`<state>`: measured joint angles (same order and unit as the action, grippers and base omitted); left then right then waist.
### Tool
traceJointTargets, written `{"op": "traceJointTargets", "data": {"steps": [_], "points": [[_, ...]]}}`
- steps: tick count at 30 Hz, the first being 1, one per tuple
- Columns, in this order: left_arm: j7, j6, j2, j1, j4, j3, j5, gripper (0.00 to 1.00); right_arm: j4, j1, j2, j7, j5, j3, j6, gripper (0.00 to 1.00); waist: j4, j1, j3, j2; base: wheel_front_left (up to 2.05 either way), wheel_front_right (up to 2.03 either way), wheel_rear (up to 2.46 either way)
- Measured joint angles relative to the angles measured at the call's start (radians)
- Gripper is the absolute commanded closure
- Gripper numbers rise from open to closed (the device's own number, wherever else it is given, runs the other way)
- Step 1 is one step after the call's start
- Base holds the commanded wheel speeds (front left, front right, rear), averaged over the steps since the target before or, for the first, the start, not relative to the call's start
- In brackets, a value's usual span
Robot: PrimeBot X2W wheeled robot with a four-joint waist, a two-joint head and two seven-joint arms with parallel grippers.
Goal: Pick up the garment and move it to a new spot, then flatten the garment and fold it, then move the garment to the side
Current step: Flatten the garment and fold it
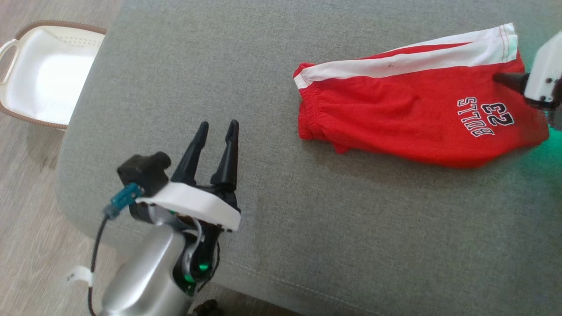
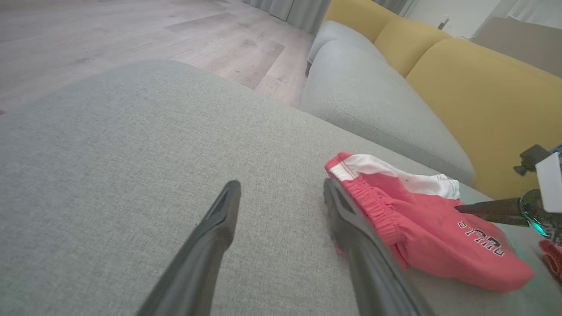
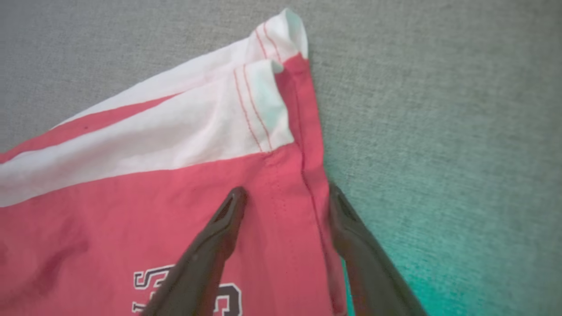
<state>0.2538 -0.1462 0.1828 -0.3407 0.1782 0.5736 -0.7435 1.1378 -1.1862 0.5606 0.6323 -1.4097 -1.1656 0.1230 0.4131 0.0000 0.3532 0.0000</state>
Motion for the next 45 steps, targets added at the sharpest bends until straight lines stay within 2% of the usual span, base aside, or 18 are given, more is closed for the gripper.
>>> {"op": "traceJointTargets", "data": {"steps": [4, 12, 18, 25, 28, 33, 38, 45], "points": [[0.000, 0.029, -0.037, 0.027, 0.020, -0.031, 0.049, 0.00, -0.039, 0.012, 0.000, -0.026, 0.012, -0.019, 0.000, 1.00, 0.002, 0.0000, -0.006, 0.0000, 0.00, 0.00, 0.00], [0.000, 0.064, -0.060, 0.070, 0.030, -0.137, 0.164, 0.00, -0.093, 0.094, -0.020, -0.219, 0.029, -0.022, 0.000, 1.00, -0.026, 0.0000, -0.047, 0.0000, 0.00, 0.00, 0.00], [0.000, 0.083, -0.074, 0.172, 0.017, -0.235, 0.233, 0.00, -0.099, 0.164, -0.015, -0.320, 0.011, -0.009, 0.000, 1.00, -0.090, 0.0000, -0.119, 0.0000, 0.00, 0.00, 0.00], [0.000, 0.112, -0.093, 0.230, 0.021, -0.264, 0.259, 0.00, -0.088, 0.178, 0.035, -0.342, 0.000, 0.006, 0.000, 1.00, -0.153, 0.0000, -0.186, 0.0000, 0.00, 0.00, 0.00], [0.000, 0.119, -0.096, 0.237, 0.032, -0.265, 0.267, 0.00, -0.089, 0.177, 0.034, -0.342, -0.007, 0.013, 0.000, 1.00, -0.165, 0.0000, -0.206, 0.0000, 0.00, 0.00, 0.00], [0.000, 0.130, -0.102, 0.237, 0.053, -0.264, 0.267, 0.00, -0.123, 0.174, -0.040, -0.329, -0.066, 0.049, 0.000, 1.00, -0.160, 0.0000, -0.225, 0.0000, 0.00, 0.00, 0.00], [0.000, 0.137, -0.110, 0.239, 0.083, -0.263, 0.276, 0.00, -0.144, 0.170, -0.148, -0.305, -0.133, 0.088, 0.000, 1.00, -0.134, 0.0000, -0.233, 0.0000, 0.00, 0.00, 0.00], [0.000, 0.138, -0.121, 0.240, 0.094, -0.261, 0.276, 0.00, -0.085, 0.166, -0.259, -0.295, -0.164, 0.106, 0.000, 1.00, -0.084, 0.0000, -0.223, 0.0000, 0.00, 0.00, 0.00]]}}
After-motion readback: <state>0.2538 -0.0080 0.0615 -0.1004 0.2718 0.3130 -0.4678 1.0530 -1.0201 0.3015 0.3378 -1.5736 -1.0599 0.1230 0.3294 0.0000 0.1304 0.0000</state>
